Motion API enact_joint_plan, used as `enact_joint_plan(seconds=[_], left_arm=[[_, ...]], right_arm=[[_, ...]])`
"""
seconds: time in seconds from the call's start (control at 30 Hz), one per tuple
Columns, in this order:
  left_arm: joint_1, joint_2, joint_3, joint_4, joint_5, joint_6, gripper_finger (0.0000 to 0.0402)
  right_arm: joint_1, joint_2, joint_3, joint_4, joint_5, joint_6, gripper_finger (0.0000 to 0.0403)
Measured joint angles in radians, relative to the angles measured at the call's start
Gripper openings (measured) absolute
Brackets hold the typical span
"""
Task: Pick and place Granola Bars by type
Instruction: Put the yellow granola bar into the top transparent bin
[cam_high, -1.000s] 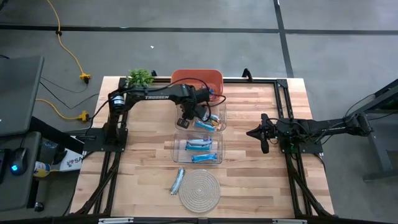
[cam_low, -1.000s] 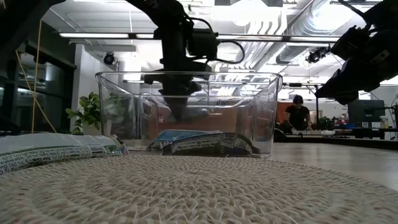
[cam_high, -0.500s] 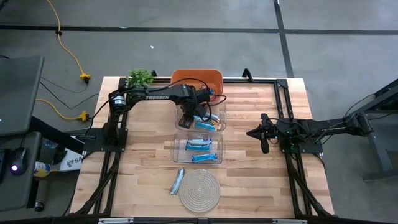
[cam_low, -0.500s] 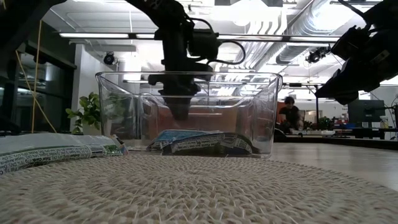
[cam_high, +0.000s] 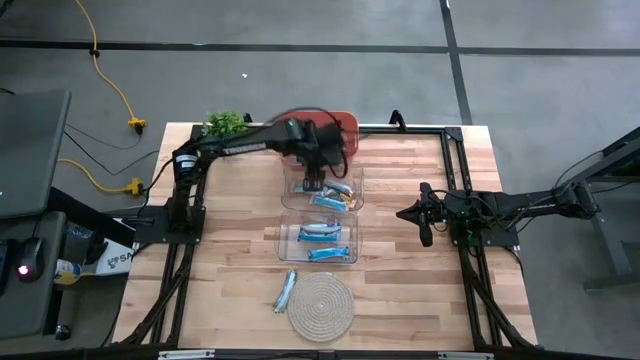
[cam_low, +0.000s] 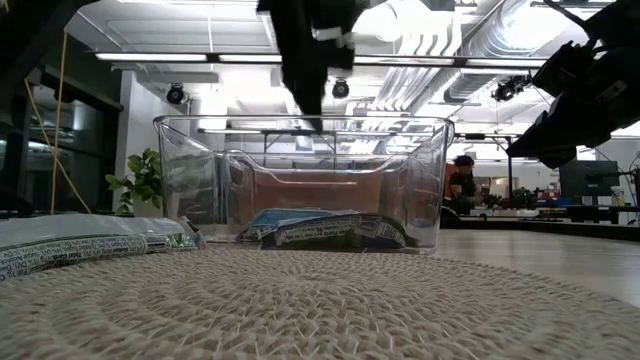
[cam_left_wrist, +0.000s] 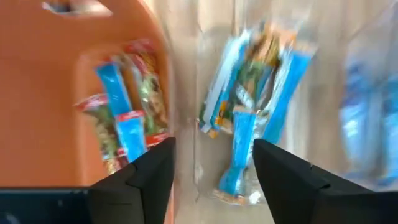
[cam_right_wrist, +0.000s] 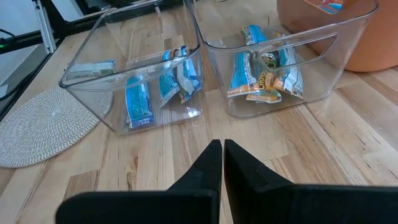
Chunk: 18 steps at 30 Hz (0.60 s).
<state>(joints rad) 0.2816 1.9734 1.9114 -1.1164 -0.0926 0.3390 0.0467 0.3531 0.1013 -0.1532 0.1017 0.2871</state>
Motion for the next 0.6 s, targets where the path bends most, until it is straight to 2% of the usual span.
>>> enact_joint_plan(seconds=[0.33,0.47,0.6], left_arm=[[0.000,-0.093,0.431,-0.320,0.038,-0.327,0.0173],[-0.011,-0.233,0.402,-0.372,0.031,-0.489,0.0170],[-0.067,-0.371,0.357,-0.460,-0.070,-0.657,0.0170]], right_arm=[[0.000,0.000,0.000,-0.001,0.000,0.000,0.0000],[0.000,0.000,0.000,-0.001,0.000,0.000,0.0000],[0.000,0.000,0.000,0.000,0.000,0.000,0.0000]])
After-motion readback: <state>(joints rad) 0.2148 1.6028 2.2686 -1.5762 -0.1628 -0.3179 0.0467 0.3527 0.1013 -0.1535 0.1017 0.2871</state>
